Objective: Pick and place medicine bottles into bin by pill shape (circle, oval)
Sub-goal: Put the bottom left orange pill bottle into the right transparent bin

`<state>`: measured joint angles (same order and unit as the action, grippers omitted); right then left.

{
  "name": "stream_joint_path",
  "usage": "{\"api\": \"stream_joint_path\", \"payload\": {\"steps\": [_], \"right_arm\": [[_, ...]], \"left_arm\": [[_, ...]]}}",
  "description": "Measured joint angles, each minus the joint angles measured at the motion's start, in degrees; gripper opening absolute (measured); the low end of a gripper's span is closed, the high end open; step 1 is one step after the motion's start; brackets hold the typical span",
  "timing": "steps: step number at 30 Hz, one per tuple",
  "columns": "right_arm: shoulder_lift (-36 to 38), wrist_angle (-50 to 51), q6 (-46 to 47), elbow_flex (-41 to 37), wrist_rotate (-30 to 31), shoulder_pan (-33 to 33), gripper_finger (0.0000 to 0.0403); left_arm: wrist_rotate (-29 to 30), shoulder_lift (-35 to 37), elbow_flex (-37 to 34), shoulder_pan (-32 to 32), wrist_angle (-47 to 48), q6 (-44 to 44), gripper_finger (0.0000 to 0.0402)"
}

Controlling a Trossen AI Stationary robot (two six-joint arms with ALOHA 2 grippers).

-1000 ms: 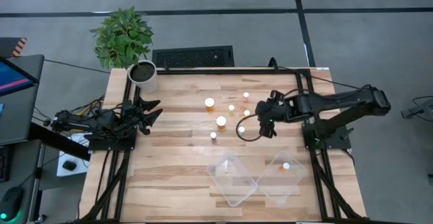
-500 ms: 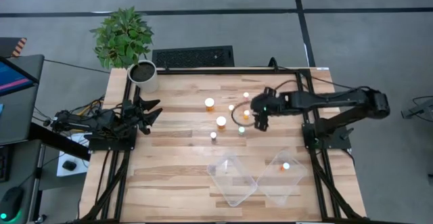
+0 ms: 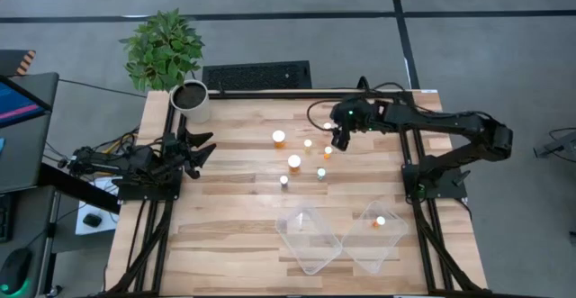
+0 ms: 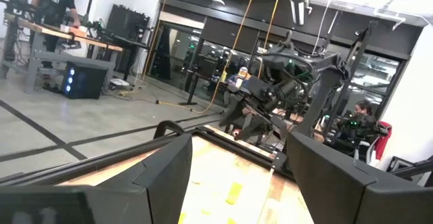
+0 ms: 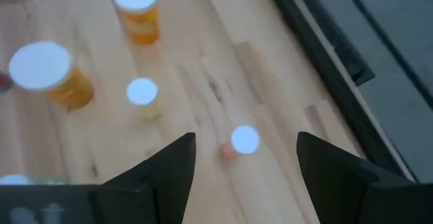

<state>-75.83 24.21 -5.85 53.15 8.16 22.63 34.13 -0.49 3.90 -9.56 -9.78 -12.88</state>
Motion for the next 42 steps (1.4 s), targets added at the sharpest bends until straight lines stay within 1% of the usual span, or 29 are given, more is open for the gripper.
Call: {"api": "stream_joint_path", "payload": {"steps": [4,9,13,18,25,30,35,38,42], "right_arm": [[-6.63,0.45,-2.09,6.06,-1.26,-1.74,0.0265],[-13.85,1.63,-4.66,12.89,-7.02,-2.84,0.0265],[-18.00,3.19,-5.29,15.59,-7.53,-2.76,0.0265],[-21.49,2.90,-6.11,17.50,-11.52,-4.05,0.0265],[-26.27,2.16,-10.42,21.36,-11.48,-9.86,0.0265],[-29.94,2.68,-11.38,24.12,-11.45,-12.42,0.0265],[-31.39,6.42,-12.08,25.89,-11.45,-12.55,0.0265],[-31.39,6.96,-12.08,25.98,-12.11,-12.37,0.0268],[-31.37,7.03,-12.16,25.98,-14.47,-12.41,0.0287]], "left_arm": [[0.11,0.00,0.00,0.00,0.02,0.17,0.0235],[0.13,0.00,0.00,0.00,0.04,0.15,0.0235],[0.15,0.00,0.00,0.00,0.10,0.15,0.0235],[-0.27,0.00,0.00,0.00,0.31,0.28,0.0235],[-0.26,0.00,0.00,0.00,0.44,0.63,0.0235],[-0.28,0.00,0.00,0.00,0.48,0.65,0.0235],[-0.33,0.00,0.00,0.00,0.50,0.66,0.0235],[-0.33,0.00,0.00,0.00,1.08,0.66,0.0235],[-0.33,0.00,0.00,0.00,1.99,0.28,0.0235]]}}
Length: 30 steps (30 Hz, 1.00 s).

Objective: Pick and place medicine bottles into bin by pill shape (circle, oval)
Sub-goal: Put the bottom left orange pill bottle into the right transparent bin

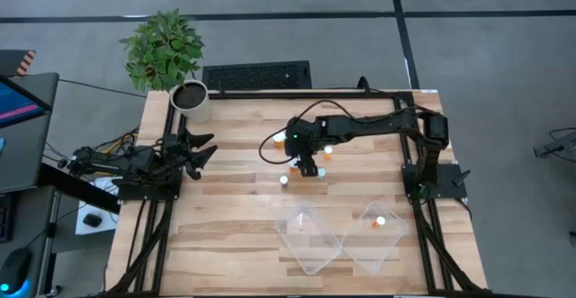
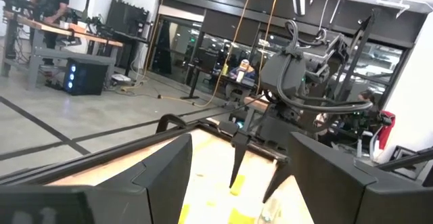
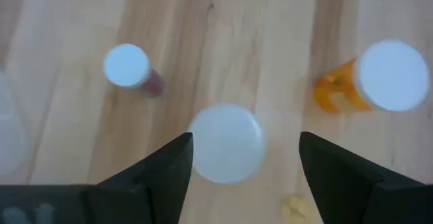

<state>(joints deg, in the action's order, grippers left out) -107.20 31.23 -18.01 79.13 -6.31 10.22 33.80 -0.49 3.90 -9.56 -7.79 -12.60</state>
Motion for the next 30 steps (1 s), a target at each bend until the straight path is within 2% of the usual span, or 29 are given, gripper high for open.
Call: {"api": "stream_joint_path", "payload": {"steps": [9,26,30], "right_arm": [[0.00,-0.21,1.39,0.00,-1.22,0.00,0.0344],[-0.03,-0.60,1.68,0.00,0.32,-0.70,0.0337],[-2.25,0.12,1.75,-0.13,0.40,-0.70,0.0337]], "left_arm": [[0.00,0.00,0.00,0.00,-0.02,-0.09,0.0235],[0.00,0.00,0.00,-0.01,0.87,-0.72,0.0235],[-0.37,0.00,0.00,-0.02,0.87,-0.72,0.0235]]}}
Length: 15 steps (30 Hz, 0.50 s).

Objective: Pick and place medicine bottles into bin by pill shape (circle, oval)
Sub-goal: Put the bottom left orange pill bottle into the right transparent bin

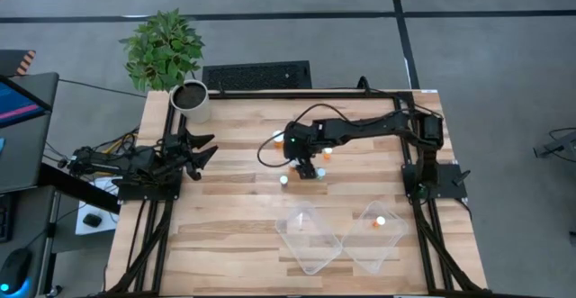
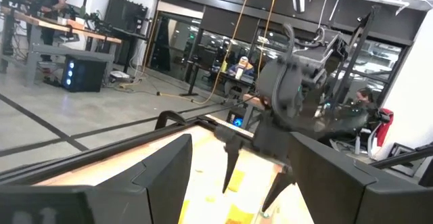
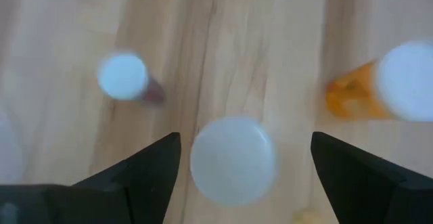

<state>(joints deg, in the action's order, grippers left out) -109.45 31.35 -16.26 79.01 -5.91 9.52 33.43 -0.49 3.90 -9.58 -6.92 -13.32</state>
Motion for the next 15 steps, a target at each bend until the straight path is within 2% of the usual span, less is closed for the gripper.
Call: {"api": "stream_joint_path", "payload": {"steps": [15], "right_arm": [[-1.51,-0.05,0.14,0.54,0.00,0.88,0.0325]], "left_arm": [[0.04,0.11,0.00,0.01,0.04,0.12,0.0235]]}}
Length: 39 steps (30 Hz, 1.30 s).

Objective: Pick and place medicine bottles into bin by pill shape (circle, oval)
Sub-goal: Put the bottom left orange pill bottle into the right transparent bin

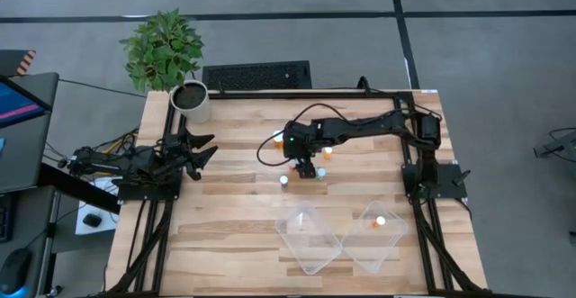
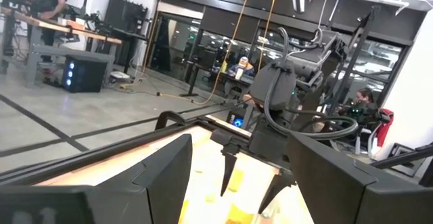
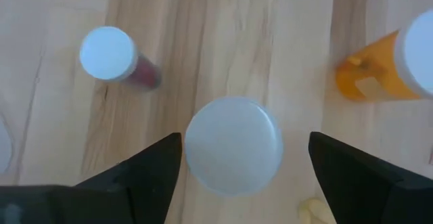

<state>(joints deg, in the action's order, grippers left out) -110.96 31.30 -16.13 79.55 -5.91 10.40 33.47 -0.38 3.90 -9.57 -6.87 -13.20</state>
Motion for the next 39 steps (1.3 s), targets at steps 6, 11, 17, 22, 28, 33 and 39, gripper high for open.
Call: {"api": "stream_joint_path", "payload": {"steps": [6,11,17,22,28,33,39], "right_arm": [[0.00,-0.38,-0.28,0.00,0.00,0.21,0.0292],[0.00,-0.21,-0.42,0.00,0.00,0.21,0.0271],[0.00,-0.21,-0.43,0.00,0.00,0.15,0.0245],[0.13,-0.23,-0.47,0.00,0.00,0.15,0.0215],[2.64,1.08,-0.46,0.04,-0.02,0.15,0.0194],[7.48,4.02,1.10,0.20,0.07,0.27,0.0214],[18.88,16.11,7.16,0.20,0.07,-1.57,0.0218]], "left_arm": [[-0.02,0.00,0.00,0.00,0.11,-0.01,0.0235],[-0.04,0.00,0.00,0.00,0.11,-0.02,0.0235],[-0.04,0.00,0.00,0.00,0.13,-0.03,0.0235],[-0.05,0.00,0.00,0.00,0.13,-0.05,0.0235],[-0.07,0.00,0.00,0.01,0.13,-0.01,0.0235],[-0.13,0.02,0.00,0.01,0.33,0.03,0.0235],[-0.13,0.00,0.00,-0.01,0.48,0.05,0.0235]]}}
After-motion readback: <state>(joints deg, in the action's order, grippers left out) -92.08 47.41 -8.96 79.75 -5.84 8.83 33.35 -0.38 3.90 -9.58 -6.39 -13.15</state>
